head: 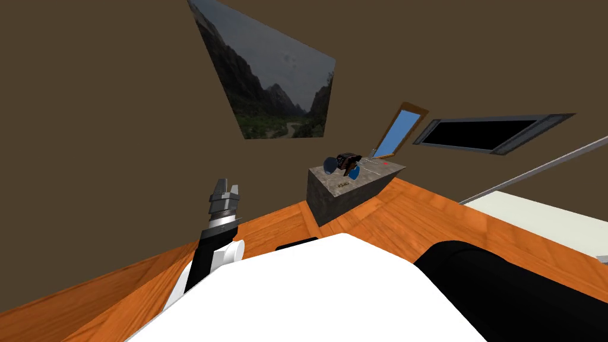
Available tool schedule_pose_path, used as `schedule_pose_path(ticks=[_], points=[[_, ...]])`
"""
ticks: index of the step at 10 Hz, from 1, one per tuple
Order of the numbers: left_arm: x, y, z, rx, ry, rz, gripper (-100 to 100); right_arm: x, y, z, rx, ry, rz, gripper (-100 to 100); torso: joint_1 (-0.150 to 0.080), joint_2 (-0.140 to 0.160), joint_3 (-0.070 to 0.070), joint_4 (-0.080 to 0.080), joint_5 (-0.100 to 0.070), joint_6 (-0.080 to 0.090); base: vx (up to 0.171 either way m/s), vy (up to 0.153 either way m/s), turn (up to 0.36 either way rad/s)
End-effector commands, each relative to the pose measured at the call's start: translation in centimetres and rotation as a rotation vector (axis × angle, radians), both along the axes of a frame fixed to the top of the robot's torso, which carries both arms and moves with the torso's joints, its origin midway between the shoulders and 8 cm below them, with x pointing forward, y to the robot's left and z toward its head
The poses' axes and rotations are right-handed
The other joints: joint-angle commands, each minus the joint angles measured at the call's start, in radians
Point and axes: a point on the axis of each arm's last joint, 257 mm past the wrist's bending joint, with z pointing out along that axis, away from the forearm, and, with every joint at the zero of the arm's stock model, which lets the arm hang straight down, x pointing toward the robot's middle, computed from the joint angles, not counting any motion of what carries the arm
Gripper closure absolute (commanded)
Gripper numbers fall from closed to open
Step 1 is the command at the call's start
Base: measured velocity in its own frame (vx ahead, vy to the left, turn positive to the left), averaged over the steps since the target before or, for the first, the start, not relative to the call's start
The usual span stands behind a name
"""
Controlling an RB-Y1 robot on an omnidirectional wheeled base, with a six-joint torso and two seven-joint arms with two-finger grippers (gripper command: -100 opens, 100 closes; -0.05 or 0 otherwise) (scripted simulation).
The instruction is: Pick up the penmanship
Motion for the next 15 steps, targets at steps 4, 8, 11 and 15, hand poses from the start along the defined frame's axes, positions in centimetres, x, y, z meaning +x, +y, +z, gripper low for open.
schedule_pose_path(ticks=[4,8,11,15], points=[[0.0,0.0,0.0,0.000,0.000,0.000,0,-5.7,-7.7,-3.0,-0.191,0.102,0.118,-100,0.000,-0.001,-0.001,0.000,0.000,0.000,-0.032,-0.006,0.166],[0.0,0.0,0.0,0.000,0.000,0.000,0,-11.2,-16.9,-4.4,-0.390,0.213,0.232,-100,-0.001,-0.002,-0.001,0.000,0.000,0.000,-0.033,-0.011,0.258],[0.0,0.0,0.0,0.000,0.000,0.000,0,-13.4,-22.7,-3.9,-0.506,0.268,0.301,-100,0.000,-0.003,-0.002,0.000,0.000,0.000,-0.015,-0.005,0.171],[0.0,0.0,0.0,0.000,0.000,0.000,0,-16.2,-32.8,-1.8,-0.701,0.357,0.409,-100,-0.001,-0.004,-0.002,-0.001,0.000,0.000,-0.013,-0.016,0.288]])
